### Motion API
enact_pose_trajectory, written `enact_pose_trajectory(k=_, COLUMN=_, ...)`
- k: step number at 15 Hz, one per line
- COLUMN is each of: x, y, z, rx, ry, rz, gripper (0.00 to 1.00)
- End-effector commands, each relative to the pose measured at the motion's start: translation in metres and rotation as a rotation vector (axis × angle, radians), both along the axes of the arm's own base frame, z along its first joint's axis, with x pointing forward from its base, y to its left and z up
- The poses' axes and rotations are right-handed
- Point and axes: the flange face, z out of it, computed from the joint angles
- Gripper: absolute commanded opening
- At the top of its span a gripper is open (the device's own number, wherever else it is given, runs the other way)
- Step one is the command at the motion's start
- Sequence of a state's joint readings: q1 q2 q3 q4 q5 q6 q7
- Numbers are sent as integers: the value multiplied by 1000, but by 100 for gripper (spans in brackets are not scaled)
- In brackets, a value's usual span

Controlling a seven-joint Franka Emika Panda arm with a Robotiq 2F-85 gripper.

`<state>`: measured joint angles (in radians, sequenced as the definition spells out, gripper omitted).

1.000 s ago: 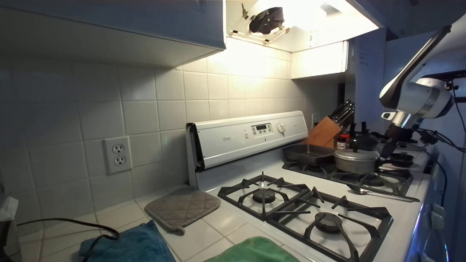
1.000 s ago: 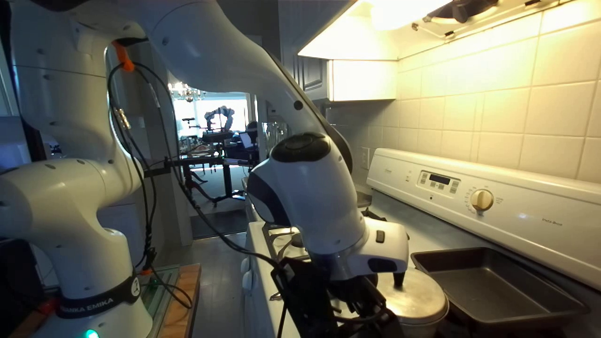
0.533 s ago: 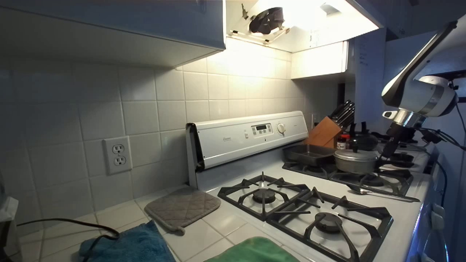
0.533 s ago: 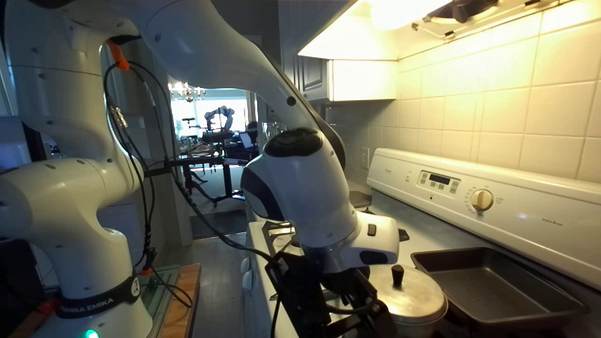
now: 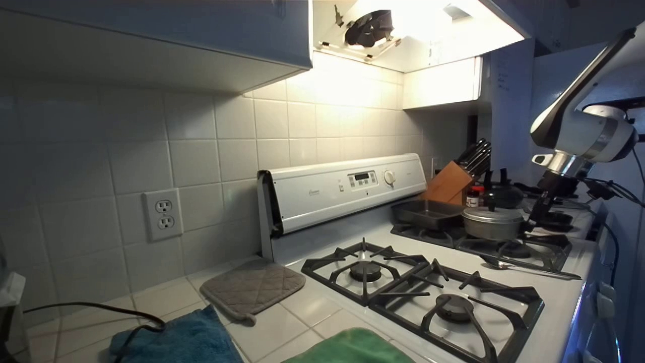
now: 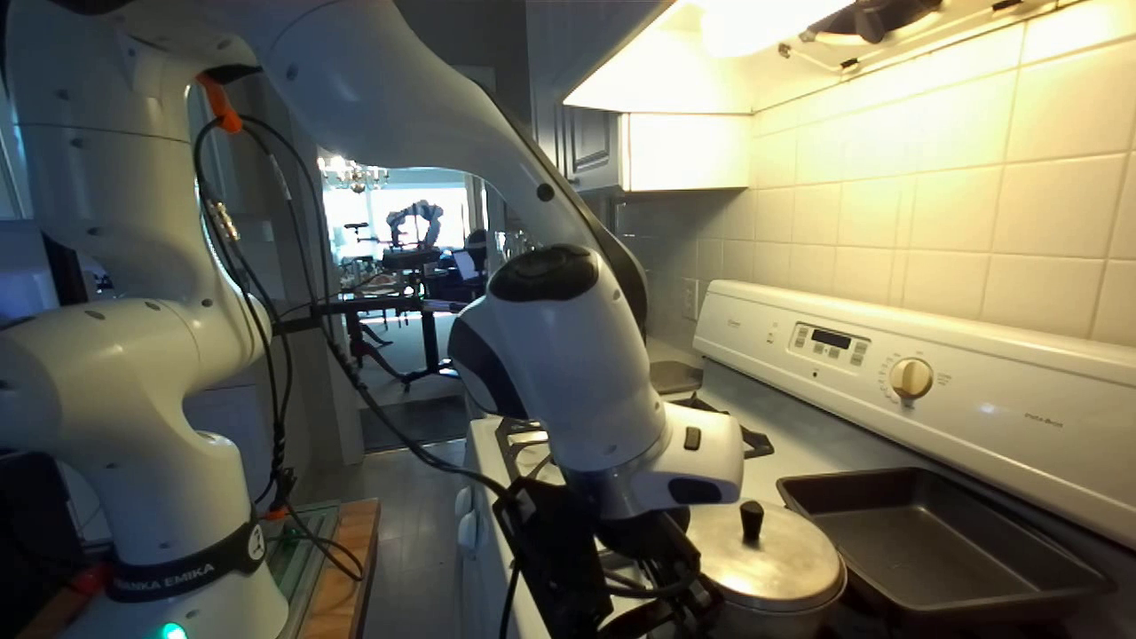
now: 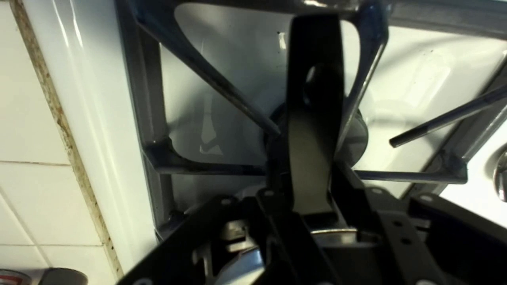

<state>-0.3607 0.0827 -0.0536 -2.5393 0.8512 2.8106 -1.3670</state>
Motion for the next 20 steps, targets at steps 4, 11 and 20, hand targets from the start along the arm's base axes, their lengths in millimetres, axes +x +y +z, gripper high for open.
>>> enact_pose_trajectory(k=4, x=-11, y=1, z=5, rx=3, ry=-38, rz=15, gripper=8)
enact_pose_trajectory(k=11, x=-19, y=6, z=17, rx=52, ry=-37, rz=61, gripper=7)
enact_pose_trajectory(k=20, x=-21, y=11, z=29, rx=58, ry=-59, rz=60, gripper=7)
